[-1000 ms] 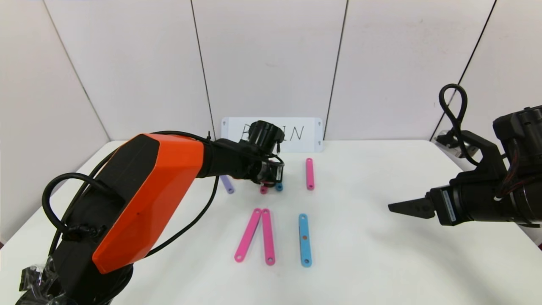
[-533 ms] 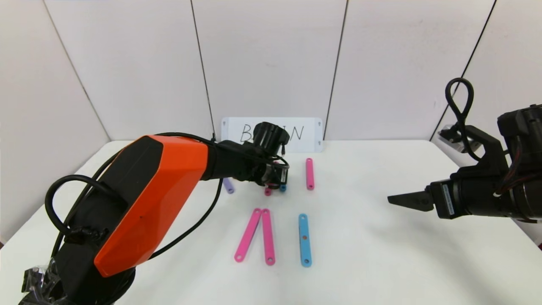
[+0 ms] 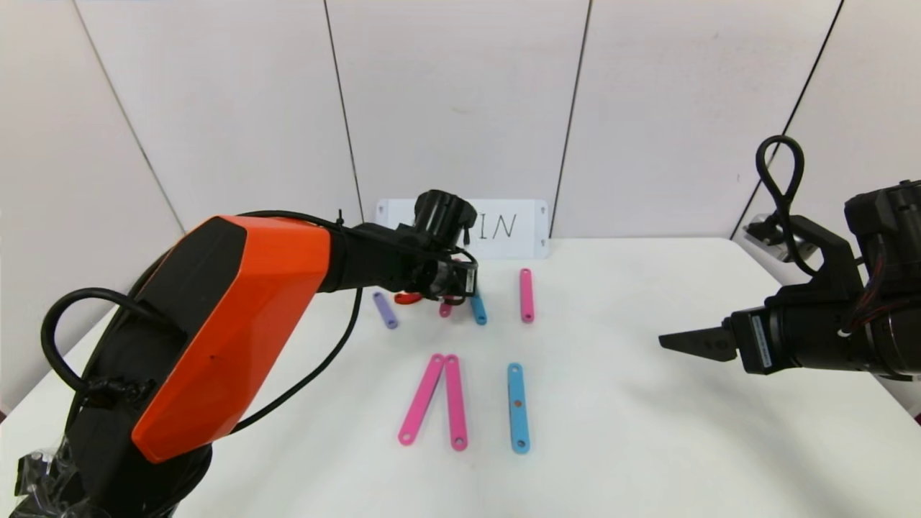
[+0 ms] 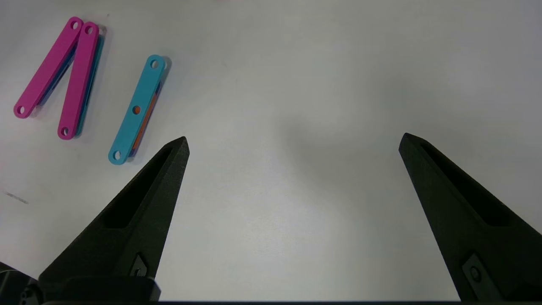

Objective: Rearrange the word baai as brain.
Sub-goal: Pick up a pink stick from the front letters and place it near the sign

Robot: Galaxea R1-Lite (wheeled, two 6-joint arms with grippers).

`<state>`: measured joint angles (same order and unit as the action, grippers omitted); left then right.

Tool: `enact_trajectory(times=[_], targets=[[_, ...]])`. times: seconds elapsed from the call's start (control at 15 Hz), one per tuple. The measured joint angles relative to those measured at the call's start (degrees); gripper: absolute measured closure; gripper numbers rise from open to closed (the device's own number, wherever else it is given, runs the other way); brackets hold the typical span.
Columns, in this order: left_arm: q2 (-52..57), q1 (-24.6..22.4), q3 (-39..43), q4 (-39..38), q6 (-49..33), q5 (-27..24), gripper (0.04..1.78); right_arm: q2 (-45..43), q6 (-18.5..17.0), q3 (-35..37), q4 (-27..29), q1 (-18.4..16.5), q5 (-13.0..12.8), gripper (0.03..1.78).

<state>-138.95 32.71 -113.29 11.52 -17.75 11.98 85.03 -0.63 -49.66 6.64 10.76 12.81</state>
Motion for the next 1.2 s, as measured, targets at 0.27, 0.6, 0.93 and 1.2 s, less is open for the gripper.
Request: enact_trajectory(times=[0.27,0.6,0.93,1.2], targets=[[0.04,-0.88,0.09,2.58,0.37,0.28,1.55,0.00,-0.02,0.00,-0.01,-0.07,-0.09,0.07],[-0.39,-0.49,0.06,5.71,0.41,0.05,1.55,0.05,-0.13,0.02,0.00,-0.16,-0.24,0.07],[-1.01,-0.07,-0.05,3.94,0.04,0.30,1.53,0.11,-0.16,0.02,0.00,-0.16,-0.26,0.07],[-1.21,0.01,-0.05,2.54,0.04,0.41,1.22,0.11,-0.16,0.02,0.00,-0.16,-0.24,0.07]])
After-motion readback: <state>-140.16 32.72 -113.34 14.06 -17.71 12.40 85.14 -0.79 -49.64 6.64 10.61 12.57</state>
